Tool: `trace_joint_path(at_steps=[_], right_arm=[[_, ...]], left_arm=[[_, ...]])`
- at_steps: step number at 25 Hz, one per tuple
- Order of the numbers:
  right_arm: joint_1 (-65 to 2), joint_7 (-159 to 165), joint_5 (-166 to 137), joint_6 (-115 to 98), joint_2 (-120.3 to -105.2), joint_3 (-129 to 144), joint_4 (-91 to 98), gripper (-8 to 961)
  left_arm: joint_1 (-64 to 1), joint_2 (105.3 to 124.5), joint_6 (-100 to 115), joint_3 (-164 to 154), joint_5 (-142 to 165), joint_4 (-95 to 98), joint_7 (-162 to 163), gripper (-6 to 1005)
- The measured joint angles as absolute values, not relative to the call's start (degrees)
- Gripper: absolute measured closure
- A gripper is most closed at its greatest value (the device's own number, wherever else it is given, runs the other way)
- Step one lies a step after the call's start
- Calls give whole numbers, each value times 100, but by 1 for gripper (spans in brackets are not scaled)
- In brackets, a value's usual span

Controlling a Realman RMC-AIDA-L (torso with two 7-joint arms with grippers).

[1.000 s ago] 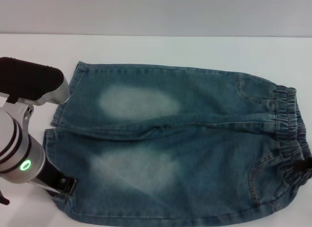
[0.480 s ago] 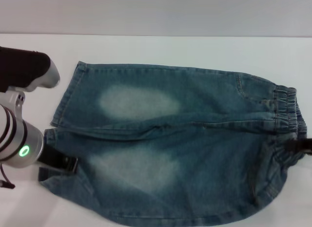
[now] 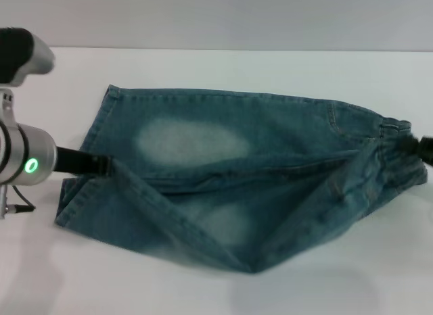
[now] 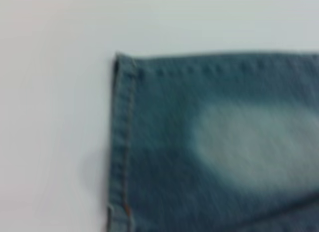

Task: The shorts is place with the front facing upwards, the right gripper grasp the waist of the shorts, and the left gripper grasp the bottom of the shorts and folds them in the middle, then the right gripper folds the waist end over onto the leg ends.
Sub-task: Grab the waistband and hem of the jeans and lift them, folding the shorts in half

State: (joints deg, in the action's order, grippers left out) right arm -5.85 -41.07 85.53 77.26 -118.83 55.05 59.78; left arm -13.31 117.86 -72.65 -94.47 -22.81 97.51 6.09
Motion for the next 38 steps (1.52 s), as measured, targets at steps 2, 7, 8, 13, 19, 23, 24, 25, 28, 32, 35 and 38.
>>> trace_joint_path(at_steps=[2, 7, 8, 13, 19, 23, 24, 25, 28, 32, 35, 38], right_arm=[[-681, -4342, 8914, 7727, -11880, 5333, 5572, 946], [-867, -4636, 9253, 7763, -11869, 4727, 4923, 946], [-884, -4667, 9266, 7760, -11873, 4630, 4875, 947], [-964, -4989, 9661, 7704, -11859, 4311, 4288, 947], [-1053, -5189, 9803, 7725, -11864, 3823, 3836, 947], [-1091, -5246, 9867, 7718, -11865, 3653, 3623, 946], [-1113, -5265, 9869, 7718, -11865, 3591, 3557, 946], [-1135, -5281, 9870, 7724, -11863, 3533, 3493, 946], [-1188, -5305, 9891, 7751, -11854, 3422, 3370, 946], [-1230, -5321, 9942, 7763, -11850, 3323, 3378, 946], [-1292, -5322, 9948, 7769, -11847, 3223, 3380, 946], [-1366, -5322, 9949, 7721, -11847, 3125, 3355, 946]], left_arm=[[-1290, 11786, -7044, -9362, -2307, 9698, 596, 957], [-1222, 11788, -6553, -9157, -2424, 9677, 580, 957], [-1214, 11789, -6478, -9113, -2426, 9674, 577, 957], [-1192, 11803, -6167, -8966, -2464, 9565, 583, 957], [-1184, 11800, -5858, -8846, -2580, 9460, 604, 957], [-1212, 11800, -5775, -8803, -2628, 9415, 582, 957], [-1218, 11801, -5748, -8802, -2635, 9405, 581, 957], [-1223, 11801, -5719, -8802, -2639, 9397, 581, 957], [-1256, 11803, -5639, -8799, -2644, 9371, 580, 957], [-1291, 11800, -5521, -8797, -2648, 9335, 577, 957], [-1298, 11799, -5382, -8819, -2665, 9304, 570, 957], [-1310, 11799, -5213, -8848, -2772, 9241, 500, 957]])
